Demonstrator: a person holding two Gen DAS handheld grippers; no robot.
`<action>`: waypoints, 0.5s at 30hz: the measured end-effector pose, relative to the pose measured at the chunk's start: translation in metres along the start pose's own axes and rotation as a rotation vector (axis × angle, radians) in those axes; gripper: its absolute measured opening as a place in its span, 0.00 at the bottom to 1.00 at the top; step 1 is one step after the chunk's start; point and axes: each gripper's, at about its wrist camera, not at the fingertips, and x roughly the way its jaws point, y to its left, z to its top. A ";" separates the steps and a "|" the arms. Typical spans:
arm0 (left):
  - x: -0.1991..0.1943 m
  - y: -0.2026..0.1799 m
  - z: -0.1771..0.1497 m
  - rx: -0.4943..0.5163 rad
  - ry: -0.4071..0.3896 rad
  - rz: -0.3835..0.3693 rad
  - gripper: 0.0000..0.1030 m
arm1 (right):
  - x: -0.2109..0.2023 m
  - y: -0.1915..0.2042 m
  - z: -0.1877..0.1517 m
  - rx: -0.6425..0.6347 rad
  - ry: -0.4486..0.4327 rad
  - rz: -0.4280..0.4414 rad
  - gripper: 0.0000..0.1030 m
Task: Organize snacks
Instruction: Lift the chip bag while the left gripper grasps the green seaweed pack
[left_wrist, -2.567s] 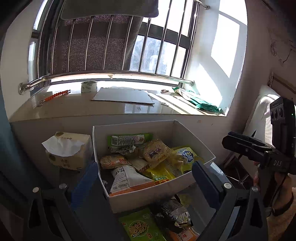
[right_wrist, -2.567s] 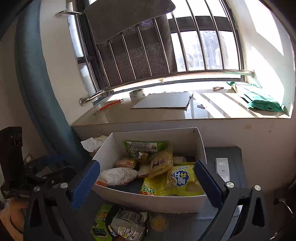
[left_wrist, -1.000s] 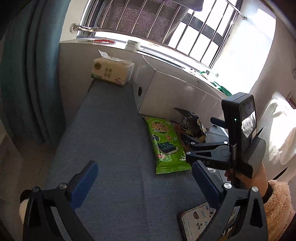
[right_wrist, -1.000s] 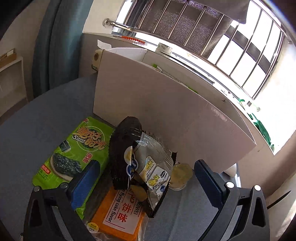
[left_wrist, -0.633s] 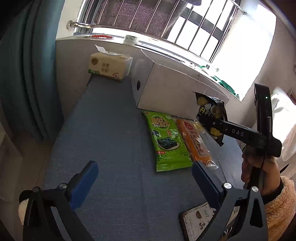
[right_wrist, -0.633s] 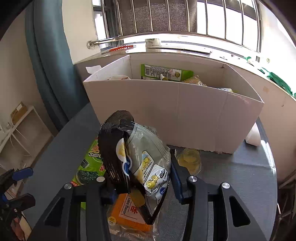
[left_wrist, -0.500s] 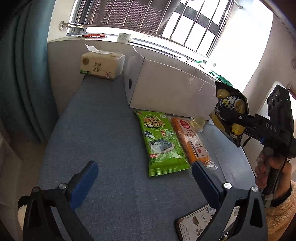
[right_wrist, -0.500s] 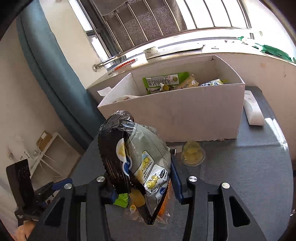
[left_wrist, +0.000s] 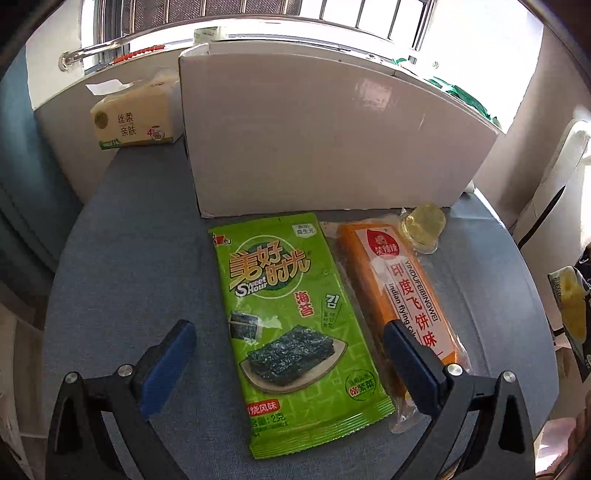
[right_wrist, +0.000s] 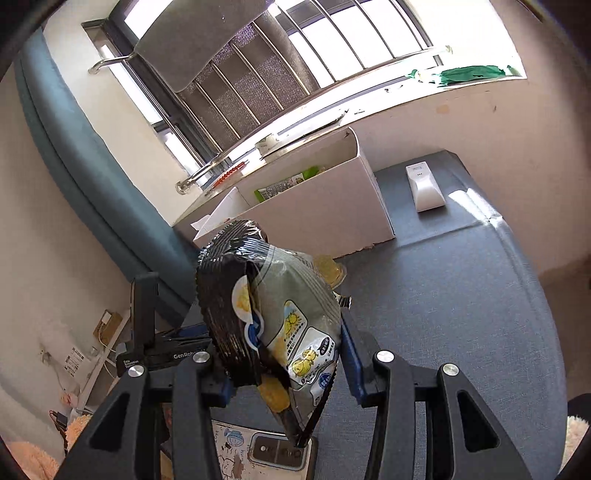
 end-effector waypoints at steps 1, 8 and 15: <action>0.004 -0.001 0.000 0.009 0.003 0.017 1.00 | -0.003 -0.004 -0.003 -0.002 0.001 -0.011 0.48; 0.003 0.005 0.000 0.064 -0.020 0.051 0.81 | -0.004 -0.015 -0.008 0.031 0.002 -0.022 0.48; -0.035 0.049 -0.009 -0.014 -0.126 -0.069 0.59 | 0.000 -0.009 -0.008 0.021 0.012 -0.021 0.48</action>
